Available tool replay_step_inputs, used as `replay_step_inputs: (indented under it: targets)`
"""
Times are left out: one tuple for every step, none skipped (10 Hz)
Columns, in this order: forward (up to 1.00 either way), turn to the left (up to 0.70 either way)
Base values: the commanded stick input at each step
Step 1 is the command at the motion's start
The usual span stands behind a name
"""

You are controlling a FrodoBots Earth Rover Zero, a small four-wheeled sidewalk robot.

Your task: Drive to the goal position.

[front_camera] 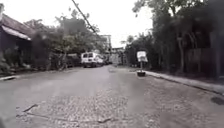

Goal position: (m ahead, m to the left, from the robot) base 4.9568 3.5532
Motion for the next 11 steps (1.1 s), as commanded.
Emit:
replay_step_inputs:
  targets:
    - [1.0, -0.27]
    - [1.0, 0.0]
    - [1.0, 0.0]
    - [1.0, -0.04]
    - [1.0, -0.21]
    - [1.0, -0.27]
    - [1.0, -0.22]
    - [1.0, 0.0]
    - [1.0, 0.0]
    - [1.0, 0.0]
    - [1.0, 0.0]
